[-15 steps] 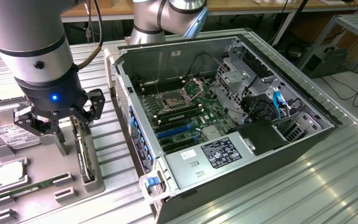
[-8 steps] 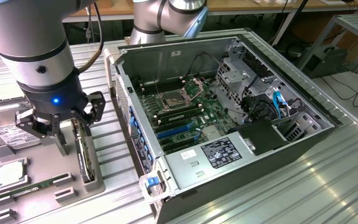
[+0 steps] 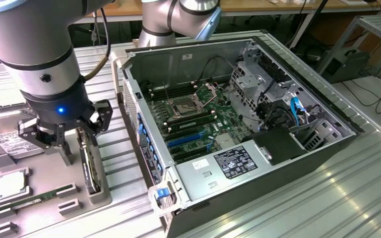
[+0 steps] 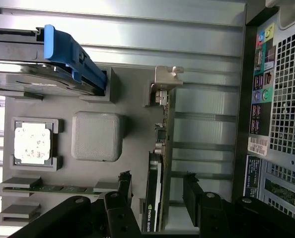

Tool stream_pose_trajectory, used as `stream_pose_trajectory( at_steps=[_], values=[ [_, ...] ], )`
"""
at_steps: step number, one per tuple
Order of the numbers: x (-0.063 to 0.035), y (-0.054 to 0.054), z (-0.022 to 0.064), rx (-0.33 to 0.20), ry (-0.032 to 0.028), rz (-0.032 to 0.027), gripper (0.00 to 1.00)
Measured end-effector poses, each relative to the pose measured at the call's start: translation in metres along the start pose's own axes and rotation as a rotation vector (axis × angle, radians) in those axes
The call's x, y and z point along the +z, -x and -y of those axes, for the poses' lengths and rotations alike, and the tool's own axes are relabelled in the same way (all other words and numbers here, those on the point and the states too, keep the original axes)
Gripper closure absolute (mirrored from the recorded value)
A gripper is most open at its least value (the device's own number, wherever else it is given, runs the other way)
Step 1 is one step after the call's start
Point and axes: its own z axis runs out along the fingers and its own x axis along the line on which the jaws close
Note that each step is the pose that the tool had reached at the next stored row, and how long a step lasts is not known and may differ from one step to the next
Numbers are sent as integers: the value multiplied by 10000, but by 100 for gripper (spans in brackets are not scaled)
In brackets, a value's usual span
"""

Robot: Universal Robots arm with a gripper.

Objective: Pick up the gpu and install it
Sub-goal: 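Pick up the gpu and move the gpu toward the slot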

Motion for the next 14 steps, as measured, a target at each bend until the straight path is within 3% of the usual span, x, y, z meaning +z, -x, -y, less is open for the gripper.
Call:
stream_pose_trajectory(
  at_steps=[14],
  values=[
    [136, -4, 25, 1, 0, 5, 46]
  ],
)
